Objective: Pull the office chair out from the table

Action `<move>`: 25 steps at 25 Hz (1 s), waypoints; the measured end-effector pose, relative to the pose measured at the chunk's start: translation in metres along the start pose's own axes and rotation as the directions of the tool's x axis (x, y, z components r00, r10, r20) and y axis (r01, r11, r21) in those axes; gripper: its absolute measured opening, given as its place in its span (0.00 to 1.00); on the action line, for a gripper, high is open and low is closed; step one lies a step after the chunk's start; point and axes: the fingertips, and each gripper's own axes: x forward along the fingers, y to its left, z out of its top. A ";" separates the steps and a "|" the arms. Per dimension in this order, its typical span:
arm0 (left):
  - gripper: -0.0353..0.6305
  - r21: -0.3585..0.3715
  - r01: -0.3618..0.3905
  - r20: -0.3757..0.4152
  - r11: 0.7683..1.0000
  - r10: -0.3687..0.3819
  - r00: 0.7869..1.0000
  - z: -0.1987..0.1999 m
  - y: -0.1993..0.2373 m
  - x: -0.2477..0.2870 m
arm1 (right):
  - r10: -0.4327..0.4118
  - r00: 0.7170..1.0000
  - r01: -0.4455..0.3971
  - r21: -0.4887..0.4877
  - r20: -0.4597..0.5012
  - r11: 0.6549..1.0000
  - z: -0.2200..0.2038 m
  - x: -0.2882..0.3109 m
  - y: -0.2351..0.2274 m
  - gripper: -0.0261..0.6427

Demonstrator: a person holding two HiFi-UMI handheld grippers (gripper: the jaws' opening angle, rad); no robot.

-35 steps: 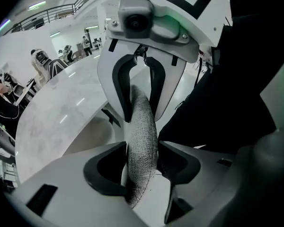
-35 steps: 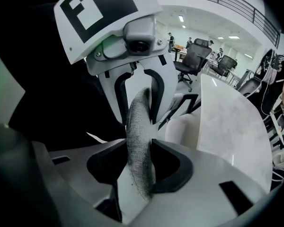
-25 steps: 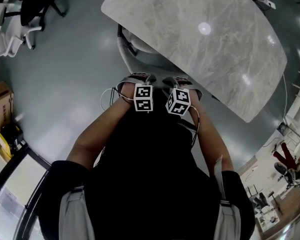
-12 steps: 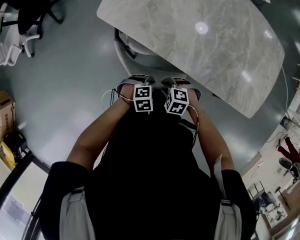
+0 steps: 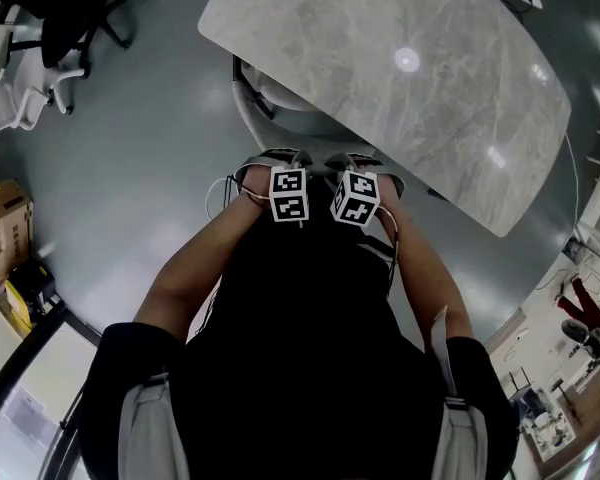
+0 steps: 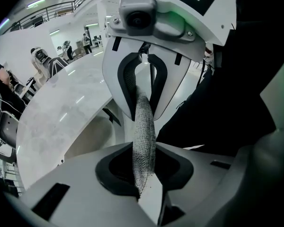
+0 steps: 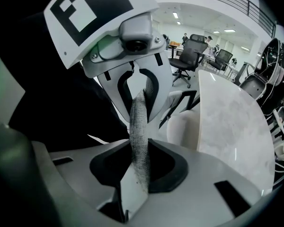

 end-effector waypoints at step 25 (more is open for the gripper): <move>0.18 0.029 0.066 0.024 0.997 -0.067 0.997 -0.027 -0.068 -0.010 | -0.015 0.999 0.017 0.076 -0.031 0.997 0.022 0.015 0.069 0.18</move>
